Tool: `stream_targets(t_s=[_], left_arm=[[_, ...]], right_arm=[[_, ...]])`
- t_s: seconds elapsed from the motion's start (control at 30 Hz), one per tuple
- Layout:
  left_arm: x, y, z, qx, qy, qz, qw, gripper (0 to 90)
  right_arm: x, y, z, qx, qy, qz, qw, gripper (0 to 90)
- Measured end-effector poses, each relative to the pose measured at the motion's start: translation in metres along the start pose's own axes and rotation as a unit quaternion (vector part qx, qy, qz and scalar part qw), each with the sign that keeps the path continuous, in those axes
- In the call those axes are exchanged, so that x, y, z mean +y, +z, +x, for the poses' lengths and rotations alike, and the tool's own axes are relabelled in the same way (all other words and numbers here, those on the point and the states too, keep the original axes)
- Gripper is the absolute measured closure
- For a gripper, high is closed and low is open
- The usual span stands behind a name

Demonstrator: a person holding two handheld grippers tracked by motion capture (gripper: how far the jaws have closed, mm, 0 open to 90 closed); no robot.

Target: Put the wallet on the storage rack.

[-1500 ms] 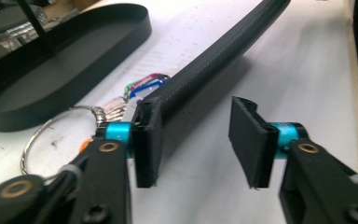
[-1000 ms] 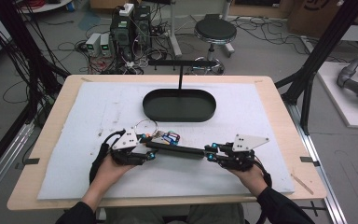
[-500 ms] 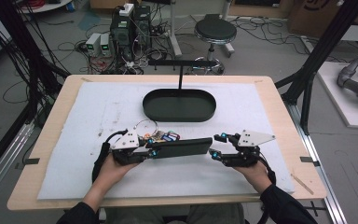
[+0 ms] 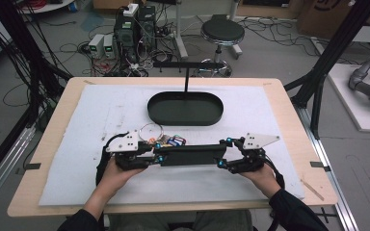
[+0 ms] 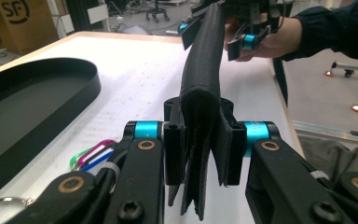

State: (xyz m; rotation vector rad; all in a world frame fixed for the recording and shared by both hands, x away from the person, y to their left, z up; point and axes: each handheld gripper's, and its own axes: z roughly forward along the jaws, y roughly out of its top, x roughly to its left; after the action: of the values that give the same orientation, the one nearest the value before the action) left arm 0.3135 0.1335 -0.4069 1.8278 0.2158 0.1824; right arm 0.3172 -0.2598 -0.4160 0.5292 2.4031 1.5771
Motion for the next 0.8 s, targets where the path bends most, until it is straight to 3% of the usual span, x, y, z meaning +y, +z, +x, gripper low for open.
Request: stream_targets(t_s=[0.13,0.43,0.57,0.77,0.8], left_arm=[[0.0024,0.0009,0.0003,-0.008,-0.009,-0.010,0.9999,75.7],[0.0032,0.0009,0.0003,-0.017,-0.023,-0.032,0.9991,75.7],[0.0028,-0.0017,0.0014,-0.009,-0.023,-0.038,0.9990,75.3],[0.0027,-0.0028,0.0012,0.011,-0.018,-0.038,0.9991,72.3],[0.0029,-0.0028,0.0009,0.021,-0.018,-0.035,0.9990,68.0]], right_arm=[[0.0007,-0.0003,0.0010,0.007,0.001,-0.001,1.0000,35.6],[0.0016,-0.0003,0.0022,0.031,-0.002,-0.003,0.9995,56.3],[0.0029,-0.0041,0.0030,0.048,-0.013,-0.012,0.9987,70.8],[0.0065,-0.0072,0.0062,0.059,-0.020,-0.016,0.9979,75.4],[0.0080,-0.0082,0.0079,0.060,-0.025,-0.019,0.9977,75.9]])
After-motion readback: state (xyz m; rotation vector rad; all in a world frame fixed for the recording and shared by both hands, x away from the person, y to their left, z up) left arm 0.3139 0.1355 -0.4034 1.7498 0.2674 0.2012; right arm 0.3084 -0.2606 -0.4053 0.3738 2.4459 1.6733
